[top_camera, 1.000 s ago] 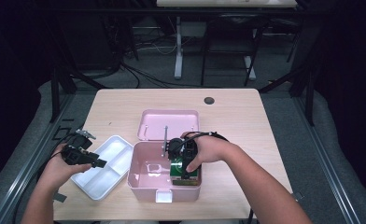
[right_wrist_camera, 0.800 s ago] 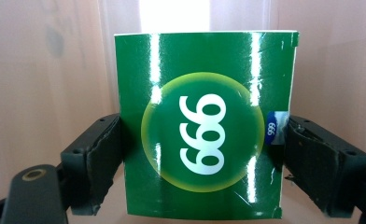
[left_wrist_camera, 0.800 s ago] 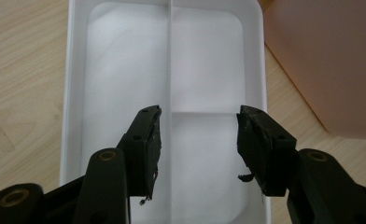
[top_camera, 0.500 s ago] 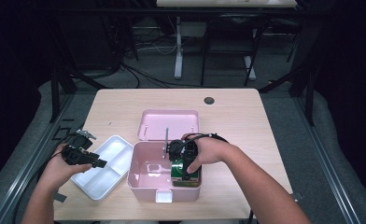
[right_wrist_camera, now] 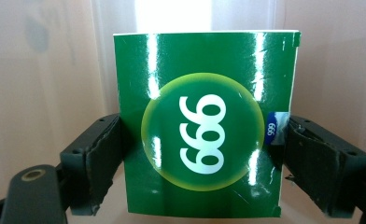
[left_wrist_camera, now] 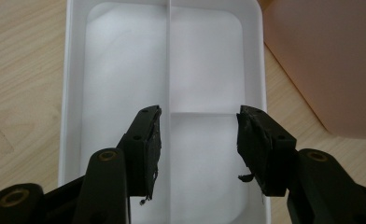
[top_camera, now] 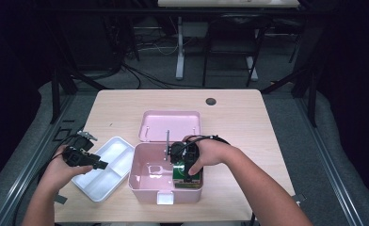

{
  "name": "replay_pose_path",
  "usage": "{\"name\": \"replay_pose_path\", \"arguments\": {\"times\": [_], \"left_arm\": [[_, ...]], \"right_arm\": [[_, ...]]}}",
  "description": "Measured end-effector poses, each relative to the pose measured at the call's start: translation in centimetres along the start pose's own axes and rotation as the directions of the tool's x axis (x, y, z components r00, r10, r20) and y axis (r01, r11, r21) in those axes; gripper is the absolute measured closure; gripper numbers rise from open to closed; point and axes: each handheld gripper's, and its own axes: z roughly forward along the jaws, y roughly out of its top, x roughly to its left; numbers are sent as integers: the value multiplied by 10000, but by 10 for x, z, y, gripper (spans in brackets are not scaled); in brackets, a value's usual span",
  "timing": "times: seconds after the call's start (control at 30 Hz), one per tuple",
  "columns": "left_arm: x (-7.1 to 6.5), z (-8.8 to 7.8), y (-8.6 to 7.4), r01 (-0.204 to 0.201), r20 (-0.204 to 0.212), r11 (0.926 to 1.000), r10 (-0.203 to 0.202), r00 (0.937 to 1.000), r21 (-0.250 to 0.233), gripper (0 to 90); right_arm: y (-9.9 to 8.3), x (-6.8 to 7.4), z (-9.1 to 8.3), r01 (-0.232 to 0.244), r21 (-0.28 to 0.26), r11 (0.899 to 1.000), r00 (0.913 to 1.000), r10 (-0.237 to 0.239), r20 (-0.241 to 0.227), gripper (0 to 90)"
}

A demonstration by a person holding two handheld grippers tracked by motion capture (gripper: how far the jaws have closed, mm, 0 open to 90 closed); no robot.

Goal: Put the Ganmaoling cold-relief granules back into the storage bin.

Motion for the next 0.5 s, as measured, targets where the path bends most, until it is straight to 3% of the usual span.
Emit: {"name": "replay_pose_path", "arguments": {"times": [0.23,0.5], "left_arm": [[-1,2,1,-39,15,10000,39,10000,13,495],[-1,2,0,-8,17,10000,8,10000,20,495]], "right_arm": [[-1,-2,3,-119,99,9999,9999,119,-19,157],[-1,0,-7,-228,-56,9997,9997,228,100,169]]}}
